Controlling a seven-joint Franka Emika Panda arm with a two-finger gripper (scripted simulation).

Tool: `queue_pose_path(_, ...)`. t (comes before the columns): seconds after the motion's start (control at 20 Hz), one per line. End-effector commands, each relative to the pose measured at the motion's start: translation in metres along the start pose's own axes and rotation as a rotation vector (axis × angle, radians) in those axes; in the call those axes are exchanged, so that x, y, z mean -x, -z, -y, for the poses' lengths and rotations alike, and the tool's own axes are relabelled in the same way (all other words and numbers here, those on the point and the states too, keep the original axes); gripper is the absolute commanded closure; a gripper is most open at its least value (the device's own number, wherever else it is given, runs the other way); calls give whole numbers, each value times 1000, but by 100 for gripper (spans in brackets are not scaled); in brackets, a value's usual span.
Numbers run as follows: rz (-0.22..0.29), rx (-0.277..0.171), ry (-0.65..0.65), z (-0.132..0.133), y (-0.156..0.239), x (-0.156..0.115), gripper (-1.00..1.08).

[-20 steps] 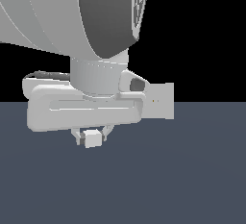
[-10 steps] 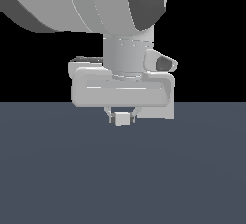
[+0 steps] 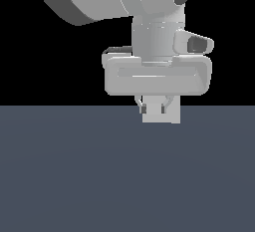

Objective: Plug the charger into the wall socket.

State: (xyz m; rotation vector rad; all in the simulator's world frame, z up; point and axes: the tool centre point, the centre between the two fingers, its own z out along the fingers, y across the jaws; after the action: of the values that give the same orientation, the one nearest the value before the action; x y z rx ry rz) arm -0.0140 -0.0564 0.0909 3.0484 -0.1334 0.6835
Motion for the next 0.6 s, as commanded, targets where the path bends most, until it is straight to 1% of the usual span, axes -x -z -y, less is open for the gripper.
queue_pose_path(0.0, 1, 17, -35, -9, 4, -2, 108)
queue_pose_path(0.25, 3, 37, -73, -20, 8, -3, 108)
queue_pose_path(0.55, 4, 43, -85, -23, 9, -3, 108)
